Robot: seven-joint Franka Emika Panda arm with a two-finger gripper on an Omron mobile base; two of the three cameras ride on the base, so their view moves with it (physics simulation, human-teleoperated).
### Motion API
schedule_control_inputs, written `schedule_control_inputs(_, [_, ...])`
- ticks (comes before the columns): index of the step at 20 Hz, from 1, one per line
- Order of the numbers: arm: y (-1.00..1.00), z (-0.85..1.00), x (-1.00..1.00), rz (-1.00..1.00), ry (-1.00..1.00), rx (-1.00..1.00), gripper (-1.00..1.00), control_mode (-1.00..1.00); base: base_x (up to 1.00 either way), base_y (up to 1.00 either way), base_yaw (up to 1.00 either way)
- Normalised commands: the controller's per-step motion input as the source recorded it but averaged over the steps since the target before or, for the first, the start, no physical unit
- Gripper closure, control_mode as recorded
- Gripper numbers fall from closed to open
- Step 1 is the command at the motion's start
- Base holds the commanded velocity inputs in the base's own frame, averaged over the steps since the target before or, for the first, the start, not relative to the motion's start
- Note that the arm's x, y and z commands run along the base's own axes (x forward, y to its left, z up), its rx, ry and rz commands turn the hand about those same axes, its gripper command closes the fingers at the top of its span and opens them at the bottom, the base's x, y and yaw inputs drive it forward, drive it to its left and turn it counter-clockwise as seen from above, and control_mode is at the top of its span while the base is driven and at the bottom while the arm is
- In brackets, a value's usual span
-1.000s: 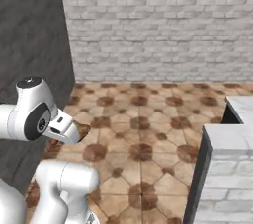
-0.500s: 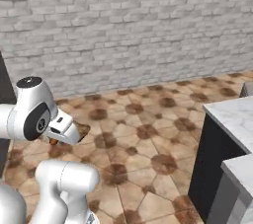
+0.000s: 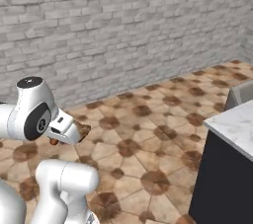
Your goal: Take the chicken drumsticks from the pan and place one on each plate on the dining counter.
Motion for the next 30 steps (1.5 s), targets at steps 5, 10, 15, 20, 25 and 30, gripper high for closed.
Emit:
schedule_control_inputs(5, [0.0,0.0,0.0,0.0,0.0,0.0,1.0,1.0,1.0,0.29,-0.3])
schedule_control_inputs(10, [0.0,0.0,0.0,0.0,0.0,0.0,1.0,1.0,1.0,0.06,-0.31])
schedule_control_inputs(15, [0.0,0.0,0.0,0.0,0.0,0.0,1.0,1.0,1.0,0.04,-0.43])
schedule_control_inputs(20, [0.0,0.0,0.0,0.0,0.0,0.0,1.0,1.0,1.0,0.1,-0.47])
schedule_control_inputs(25, [0.0,0.0,0.0,0.0,0.0,0.0,1.0,1.0,1.0,0.3,-0.49])
schedule_control_inputs(30, [0.0,0.0,0.0,0.0,0.0,0.0,1.0,1.0,1.0,0.45,-0.48])
